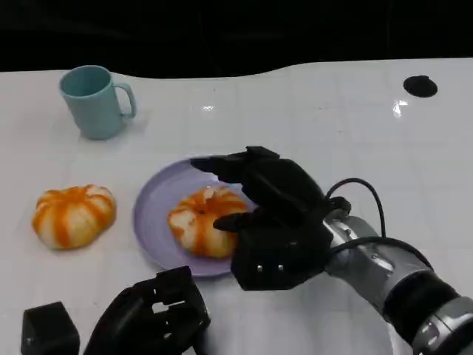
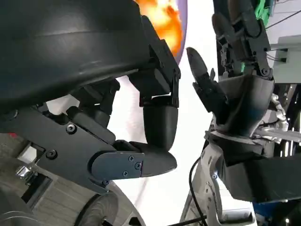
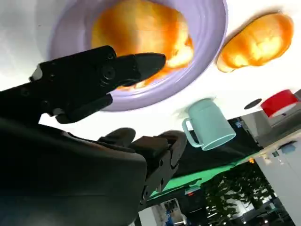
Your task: Grasp the bread from the table and place it into the plate.
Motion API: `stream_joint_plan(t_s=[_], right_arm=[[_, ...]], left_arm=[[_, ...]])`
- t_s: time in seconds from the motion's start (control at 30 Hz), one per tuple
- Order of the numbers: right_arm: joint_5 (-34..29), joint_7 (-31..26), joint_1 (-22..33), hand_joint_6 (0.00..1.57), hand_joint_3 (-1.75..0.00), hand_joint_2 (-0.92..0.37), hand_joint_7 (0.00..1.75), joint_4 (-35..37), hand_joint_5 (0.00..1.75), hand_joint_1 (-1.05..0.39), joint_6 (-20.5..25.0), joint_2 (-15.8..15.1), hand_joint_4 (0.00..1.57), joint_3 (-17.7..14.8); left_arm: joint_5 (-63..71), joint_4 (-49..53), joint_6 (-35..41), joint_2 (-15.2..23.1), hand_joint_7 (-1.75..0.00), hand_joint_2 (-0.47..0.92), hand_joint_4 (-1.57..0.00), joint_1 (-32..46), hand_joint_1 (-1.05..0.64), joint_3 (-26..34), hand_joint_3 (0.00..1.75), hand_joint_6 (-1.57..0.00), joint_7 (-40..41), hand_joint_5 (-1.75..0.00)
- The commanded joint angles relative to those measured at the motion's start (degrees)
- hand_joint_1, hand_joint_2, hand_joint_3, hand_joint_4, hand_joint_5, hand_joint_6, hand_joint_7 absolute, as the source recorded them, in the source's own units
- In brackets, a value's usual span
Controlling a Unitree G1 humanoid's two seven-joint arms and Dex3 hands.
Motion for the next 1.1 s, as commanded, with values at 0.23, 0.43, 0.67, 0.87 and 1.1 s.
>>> stream_joint_plan(t_s=[0.23,0.43,0.67,0.87,1.1], right_arm=[[2.7,5.2,9.5,0.32,-0.11,-0.92,0.03,-16.5,0.51,-0.52,0.0,-7.3,0.06,-3.0],[4.2,3.2,16.0,0.38,-0.08,-0.92,0.05,-22.9,0.58,-0.48,-4.3,-11.2,0.14,-6.1],[3.7,-2.0,22.1,0.64,-0.04,-0.91,0.14,-27.5,0.67,-0.31,-9.5,-14.6,0.41,-10.1],[2.9,-6.0,25.2,0.9,-0.05,-0.92,0.23,-28.3,0.91,-0.21,-13.8,-17.0,0.67,-12.4],[3.2,-8.0,29.0,0.93,-0.65,-0.66,0.78,-27.8,1.48,-0.13,-18.5,-19.5,0.81,-15.3]], left_arm=[[0.1,1.1,-1.2,0.5,-1.4,0.66,-0.79,-0.3,-0.56,0.3,0.65,-0.77,-0.3,-1.75],[0.2,1.1,-1.2,0.6,-1.41,0.66,-0.81,-0.3,-0.57,0.4,0.66,-0.77,0.1,-1.75],[0.2,0.9,-1.1,0.4,-1.41,0.66,-0.8,-0.2,-0.58,0.3,0.67,-0.77,0.4,-1.75],[0.0,0.7,-0.4,0.3,-1.42,0.65,-0.8,-0.3,-0.58,0.3,0.68,-0.77,0.2,-1.75],[-0.1,0.8,-0.3,0.4,-1.41,0.65,-0.78,-0.4,-0.57,0.4,0.68,-0.76,0.0,-1.75]])
